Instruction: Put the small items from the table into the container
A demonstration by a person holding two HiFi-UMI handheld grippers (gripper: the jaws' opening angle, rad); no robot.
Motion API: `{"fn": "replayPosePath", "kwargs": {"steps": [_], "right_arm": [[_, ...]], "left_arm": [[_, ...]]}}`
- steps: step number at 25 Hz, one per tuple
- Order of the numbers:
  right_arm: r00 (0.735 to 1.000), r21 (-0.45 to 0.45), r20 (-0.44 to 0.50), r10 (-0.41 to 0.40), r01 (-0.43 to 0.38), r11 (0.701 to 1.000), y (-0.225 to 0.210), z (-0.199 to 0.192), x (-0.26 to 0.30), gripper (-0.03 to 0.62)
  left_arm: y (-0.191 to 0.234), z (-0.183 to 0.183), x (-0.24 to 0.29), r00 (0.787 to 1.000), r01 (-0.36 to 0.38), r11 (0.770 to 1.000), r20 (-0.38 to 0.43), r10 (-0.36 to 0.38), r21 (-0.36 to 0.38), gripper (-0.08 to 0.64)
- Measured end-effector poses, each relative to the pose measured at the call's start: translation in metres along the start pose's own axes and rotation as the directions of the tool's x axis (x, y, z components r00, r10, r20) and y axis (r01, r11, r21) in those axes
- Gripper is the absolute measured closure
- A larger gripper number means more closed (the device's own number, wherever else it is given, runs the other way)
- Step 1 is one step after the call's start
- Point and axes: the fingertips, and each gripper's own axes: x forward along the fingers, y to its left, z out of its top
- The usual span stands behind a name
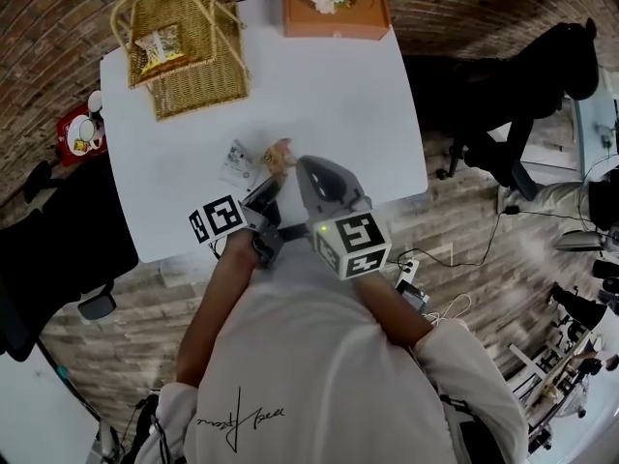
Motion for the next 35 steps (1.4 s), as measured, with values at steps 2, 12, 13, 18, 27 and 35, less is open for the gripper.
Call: {"fn": "replayPosePath", "kwargs": {"steps": [2,12,13,18,27,35], "right_arm": [[1.0,-0.001,0.004,0.003,-0.003,1.0,0.001,0.001,-0.001,0.571],[0.999,-0.013,0.023,0.043,-0.043,0.999,0.012,0.008,0.002,0.571],[0.999,-0.015,0.025,0.047,-0.047,0.999,0.013,0.008,0.003,0.571],[0.997,-0.028,0.038,0.069,-0.068,0.997,0.019,0.015,0.005,0.571],[0.993,-0.038,0.056,0.106,-0.104,0.994,0.029,0.024,0.012,0.571],[0.987,-0.019,0.062,0.148,-0.147,0.989,0.041,0.032,0.021,0.571]], "left_arm": [[-0.007,0.002,-0.003,1.0,0.004,0.999,0.011,-0.004,0.033,0.546],[-0.021,0.022,-0.014,0.996,0.007,0.994,0.084,-0.016,0.108,0.548],[-0.022,0.024,-0.015,0.996,0.006,0.993,0.089,-0.016,0.114,0.548],[-0.028,0.032,-0.021,0.993,0.006,0.991,0.118,-0.022,0.132,0.548],[-0.035,0.049,-0.031,0.986,0.008,0.988,0.164,-0.033,0.152,0.548],[-0.037,0.071,-0.043,0.974,0.027,0.992,0.219,-0.053,0.121,0.548]]}}
